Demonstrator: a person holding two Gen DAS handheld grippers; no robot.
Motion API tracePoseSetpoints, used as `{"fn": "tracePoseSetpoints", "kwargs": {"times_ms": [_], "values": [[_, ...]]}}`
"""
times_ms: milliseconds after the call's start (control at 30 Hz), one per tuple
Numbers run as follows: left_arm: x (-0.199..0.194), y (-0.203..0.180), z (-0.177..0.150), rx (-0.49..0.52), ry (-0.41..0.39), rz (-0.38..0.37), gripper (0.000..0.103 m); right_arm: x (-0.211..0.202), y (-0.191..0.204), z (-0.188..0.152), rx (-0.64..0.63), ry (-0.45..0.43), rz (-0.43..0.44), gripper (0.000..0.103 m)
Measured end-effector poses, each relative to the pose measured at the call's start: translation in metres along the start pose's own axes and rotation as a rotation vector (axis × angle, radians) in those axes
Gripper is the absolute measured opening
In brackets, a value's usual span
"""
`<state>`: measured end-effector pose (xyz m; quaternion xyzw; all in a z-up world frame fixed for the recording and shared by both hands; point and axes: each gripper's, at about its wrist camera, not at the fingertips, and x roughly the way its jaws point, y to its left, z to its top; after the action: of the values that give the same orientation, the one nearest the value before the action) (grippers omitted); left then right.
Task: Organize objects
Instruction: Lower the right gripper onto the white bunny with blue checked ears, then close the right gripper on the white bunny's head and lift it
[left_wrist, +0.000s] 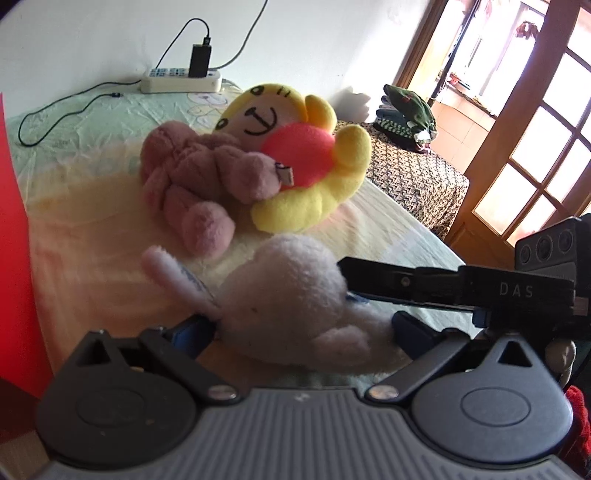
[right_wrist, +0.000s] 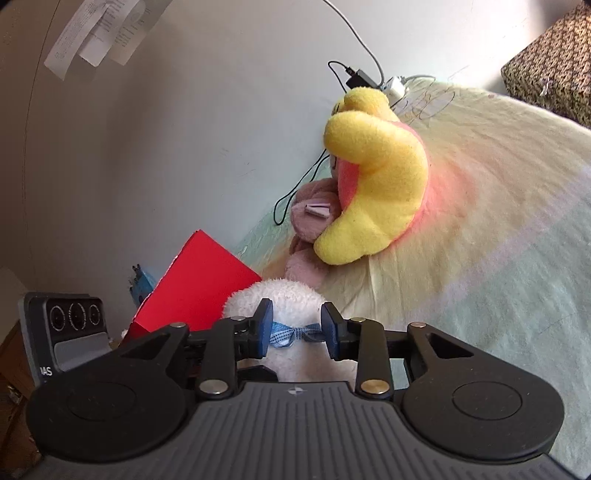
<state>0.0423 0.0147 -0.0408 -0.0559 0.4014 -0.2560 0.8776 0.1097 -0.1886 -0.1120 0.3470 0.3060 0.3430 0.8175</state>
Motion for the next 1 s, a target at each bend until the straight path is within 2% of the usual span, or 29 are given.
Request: {"fn": "tracePoseSetpoints", "kwargs": {"times_ms": [200,267,333,367,500,700,833,1000], "values": [[-0.004,0.005,0.0,-0.016,0.007,-0.037,0.1,0.005,-0.014,0.0,0.101,0.041,0.088,0.032],[-0.004,0.007,0.0,-0.023,0.006,-0.026,0.098,0.006,-0.019,0.0,0.144,0.071,0.162,0.032],[-0.001,0.008,0.0,-0.027,0.016,-0.009,0.094,0.008,-0.019,-0.001,0.158,0.082,0.189,0.031],[0.0,0.008,-0.001,-0.026,0.014,0.001,0.091,0.006,-0.016,-0.002,0.138,0.081,0.184,0.03],[-0.003,0.006,-0.002,-0.007,-0.009,0.036,0.091,0.006,0.0,-0.006,0.028,0.074,0.158,0.029],[-0.007,-0.006,-0.005,0.068,-0.041,0.103,0.094,0.008,-0.005,-0.004,0.056,0.092,0.176,0.029],[0.001,-0.015,-0.008,0.118,-0.037,0.17,0.095,0.012,-0.006,-0.004,0.06,0.085,0.14,0.029],[0.001,-0.019,-0.01,0.137,-0.049,0.196,0.096,0.013,-0.004,-0.005,0.042,0.073,0.122,0.031]]}}
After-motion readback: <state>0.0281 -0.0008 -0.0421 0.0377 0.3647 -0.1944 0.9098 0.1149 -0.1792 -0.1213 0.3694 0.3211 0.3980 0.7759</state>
